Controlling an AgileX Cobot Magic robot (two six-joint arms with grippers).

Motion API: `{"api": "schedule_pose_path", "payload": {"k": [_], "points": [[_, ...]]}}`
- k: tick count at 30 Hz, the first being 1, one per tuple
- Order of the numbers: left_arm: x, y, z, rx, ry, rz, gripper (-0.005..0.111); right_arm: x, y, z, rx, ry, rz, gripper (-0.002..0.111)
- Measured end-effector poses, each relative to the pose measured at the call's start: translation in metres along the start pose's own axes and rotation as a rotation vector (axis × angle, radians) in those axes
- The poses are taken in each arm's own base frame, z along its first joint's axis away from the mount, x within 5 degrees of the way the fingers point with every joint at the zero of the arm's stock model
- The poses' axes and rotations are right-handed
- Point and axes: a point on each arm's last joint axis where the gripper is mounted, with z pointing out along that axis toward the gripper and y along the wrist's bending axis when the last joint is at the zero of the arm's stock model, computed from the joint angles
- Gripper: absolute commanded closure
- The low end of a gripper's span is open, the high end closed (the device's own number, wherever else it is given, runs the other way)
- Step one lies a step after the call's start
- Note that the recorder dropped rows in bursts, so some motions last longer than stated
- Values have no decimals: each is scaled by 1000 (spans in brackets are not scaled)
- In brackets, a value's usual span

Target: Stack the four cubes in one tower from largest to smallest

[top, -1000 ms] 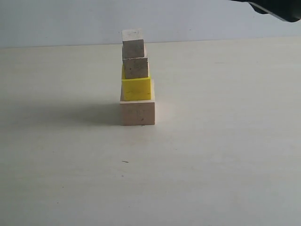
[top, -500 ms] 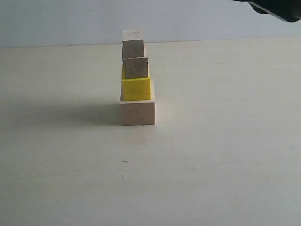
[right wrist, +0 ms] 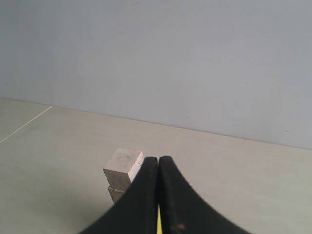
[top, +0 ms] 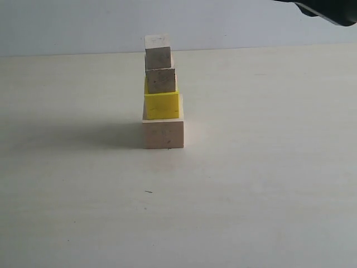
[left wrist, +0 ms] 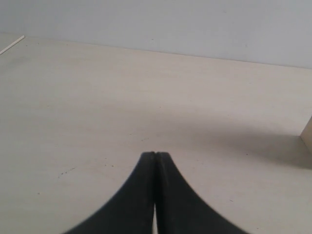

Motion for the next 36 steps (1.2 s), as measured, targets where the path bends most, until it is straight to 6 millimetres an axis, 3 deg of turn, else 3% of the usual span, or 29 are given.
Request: {"api": "schedule_pose_path", "payload": {"k": [6, 10, 17, 25, 29, 32, 36], "points": [[0, 0, 0, 0, 0, 2, 107, 0, 0, 0, 1, 2, -3, 108], [0, 0, 0, 0, 0, 2, 107, -2, -16, -12, 86, 24, 4, 108], [0, 0, 0, 0, 0, 2, 107, -3, -63, -68, 414, 87, 133, 108], [0, 0, 0, 0, 0, 2, 107, -9, -70, -122, 602, -51, 173, 108], [0, 0, 0, 0, 0, 2, 107, 21, -72, -129, 633, -82, 167, 108], [0, 0, 0, 0, 0, 2, 107, 66, -77, -119, 609, -93, 188, 108], [0, 0, 0, 0, 0, 4, 107, 109, -80, -114, 595, -97, 204, 108]]}}
